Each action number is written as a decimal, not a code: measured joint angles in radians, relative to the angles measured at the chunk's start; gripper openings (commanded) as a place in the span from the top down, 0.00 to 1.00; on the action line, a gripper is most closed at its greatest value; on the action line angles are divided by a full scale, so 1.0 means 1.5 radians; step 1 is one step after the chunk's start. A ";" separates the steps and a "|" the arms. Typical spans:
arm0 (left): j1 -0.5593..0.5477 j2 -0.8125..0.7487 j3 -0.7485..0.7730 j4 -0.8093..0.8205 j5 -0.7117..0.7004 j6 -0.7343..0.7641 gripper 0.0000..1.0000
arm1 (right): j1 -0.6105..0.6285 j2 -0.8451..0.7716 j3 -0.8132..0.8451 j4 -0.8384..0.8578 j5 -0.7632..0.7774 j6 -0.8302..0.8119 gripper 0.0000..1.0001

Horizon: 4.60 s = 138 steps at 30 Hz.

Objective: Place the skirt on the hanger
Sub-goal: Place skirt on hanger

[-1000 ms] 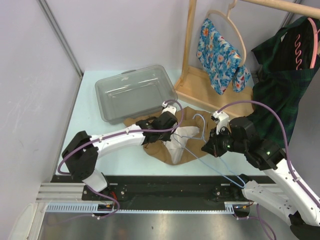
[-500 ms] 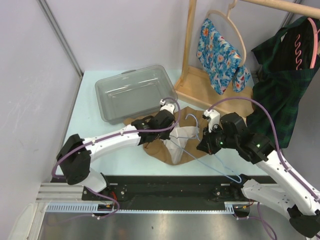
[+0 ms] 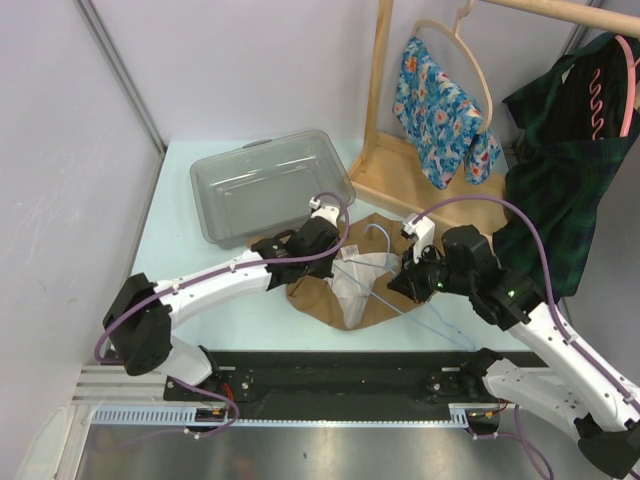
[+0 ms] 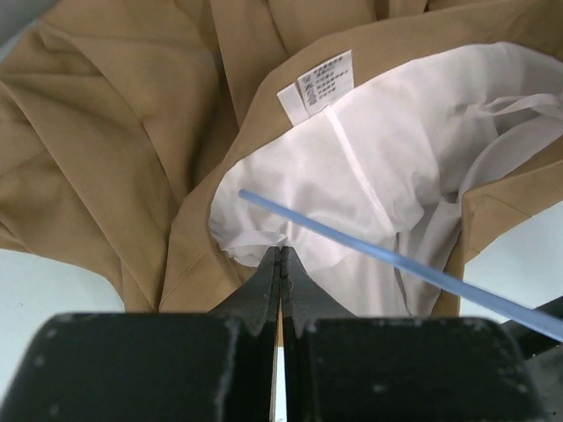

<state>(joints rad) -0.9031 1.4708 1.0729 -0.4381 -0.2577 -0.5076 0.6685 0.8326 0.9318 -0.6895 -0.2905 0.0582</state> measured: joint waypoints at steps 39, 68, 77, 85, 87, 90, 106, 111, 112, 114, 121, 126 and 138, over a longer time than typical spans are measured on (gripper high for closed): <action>0.037 -0.016 -0.028 -0.019 -0.045 -0.053 1.00 | 0.002 -0.004 -0.055 0.046 -0.061 -0.007 1.00; 0.037 -0.060 -0.024 -0.014 -0.018 -0.027 1.00 | 0.003 0.052 -0.056 0.179 -0.139 -0.004 1.00; 0.056 -0.062 -0.026 -0.041 -0.035 -0.047 0.63 | 0.003 0.063 -0.082 0.184 -0.122 -0.004 1.00; 0.063 -0.064 -0.032 -0.029 -0.030 -0.053 0.62 | -0.006 0.019 -0.087 0.186 -0.082 0.014 1.00; 0.064 -0.064 -0.032 -0.025 -0.027 -0.053 0.60 | -0.013 0.003 -0.087 0.188 -0.076 0.019 1.00; 0.066 -0.063 -0.035 -0.012 -0.017 -0.053 0.58 | -0.023 -0.011 -0.087 0.188 -0.066 0.026 1.00; 0.055 -0.014 -0.040 0.088 0.085 0.007 0.56 | -0.088 -0.013 -0.027 0.074 -0.016 0.025 1.00; 0.033 0.026 -0.025 0.100 0.123 0.029 0.56 | -0.103 -0.013 -0.015 0.056 -0.008 0.024 1.00; 0.029 0.038 -0.023 0.101 0.127 0.031 0.55 | -0.106 -0.013 -0.014 0.052 -0.008 0.023 1.00; 0.020 0.063 -0.016 0.099 0.135 0.031 0.55 | -0.111 -0.013 -0.014 0.045 -0.008 0.023 1.00; 0.006 0.121 -0.004 0.095 0.134 0.031 0.53 | -0.120 -0.012 -0.014 0.036 -0.008 0.023 1.00; 0.006 0.131 0.001 0.095 0.108 0.031 0.54 | -0.121 -0.013 -0.014 0.034 -0.009 0.023 1.00; 0.006 0.171 0.002 0.111 0.062 0.030 0.69 | -0.123 -0.013 -0.014 0.034 -0.008 0.023 1.00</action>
<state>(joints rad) -0.8948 1.7267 1.0760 -0.2718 -0.1646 -0.4622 0.4839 0.8135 0.9112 -0.6392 -0.3031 0.0933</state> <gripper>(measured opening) 0.361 0.036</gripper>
